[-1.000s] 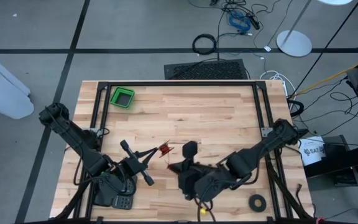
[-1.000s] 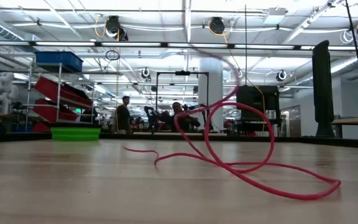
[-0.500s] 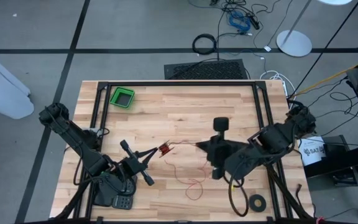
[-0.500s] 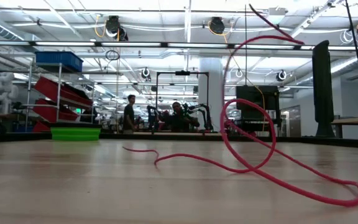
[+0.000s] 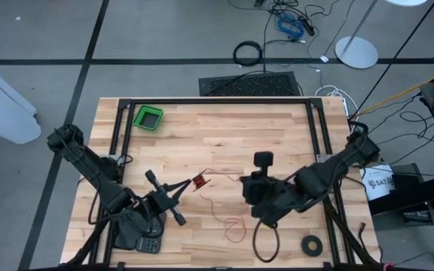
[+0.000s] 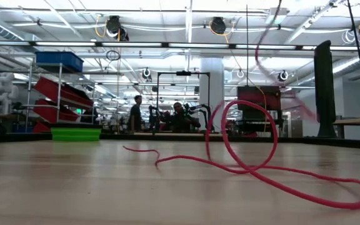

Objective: Coil cords
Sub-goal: Uncoil the red wire from the spool

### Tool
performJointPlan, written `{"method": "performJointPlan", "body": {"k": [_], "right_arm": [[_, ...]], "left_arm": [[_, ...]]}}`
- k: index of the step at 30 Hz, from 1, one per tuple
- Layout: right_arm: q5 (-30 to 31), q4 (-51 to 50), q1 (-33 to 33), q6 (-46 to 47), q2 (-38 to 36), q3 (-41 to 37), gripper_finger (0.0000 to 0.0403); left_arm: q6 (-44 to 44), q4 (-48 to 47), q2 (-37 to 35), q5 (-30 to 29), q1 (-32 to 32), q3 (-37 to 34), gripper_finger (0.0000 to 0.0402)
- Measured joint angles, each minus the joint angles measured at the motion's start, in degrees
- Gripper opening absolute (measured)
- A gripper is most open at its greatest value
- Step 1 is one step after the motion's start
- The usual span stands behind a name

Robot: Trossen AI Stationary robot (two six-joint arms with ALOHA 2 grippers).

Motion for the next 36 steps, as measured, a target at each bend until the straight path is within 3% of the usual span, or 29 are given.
{"method": "performJointPlan", "body": {"k": [4,11,17,21,36], "right_arm": [[0.03,12.26,0.02,0.97,-1.17,-10.50,0.0000],[-0.91,45.48,-0.76,-5.80,-1.35,-28.74,0.0000],[-8.14,74.07,-3.80,-10.62,-1.26,-42.32,0.0000],[-13.98,86.46,-5.97,-11.00,-0.92,-47.83,0.0000],[-15.79,89.47,-10.20,-6.50,-0.80,-55.13,0.0001]], "left_arm": [[1.33,1.36,0.00,0.00,0.00,0.00,0.0004],[1.40,1.41,0.00,0.00,0.00,0.00,0.0004],[1.38,1.41,0.00,0.00,0.00,0.00,0.0004],[1.38,1.43,0.00,0.00,0.00,0.00,0.0004],[4.57,7.53,0.00,0.02,0.15,0.00,0.0004]]}}
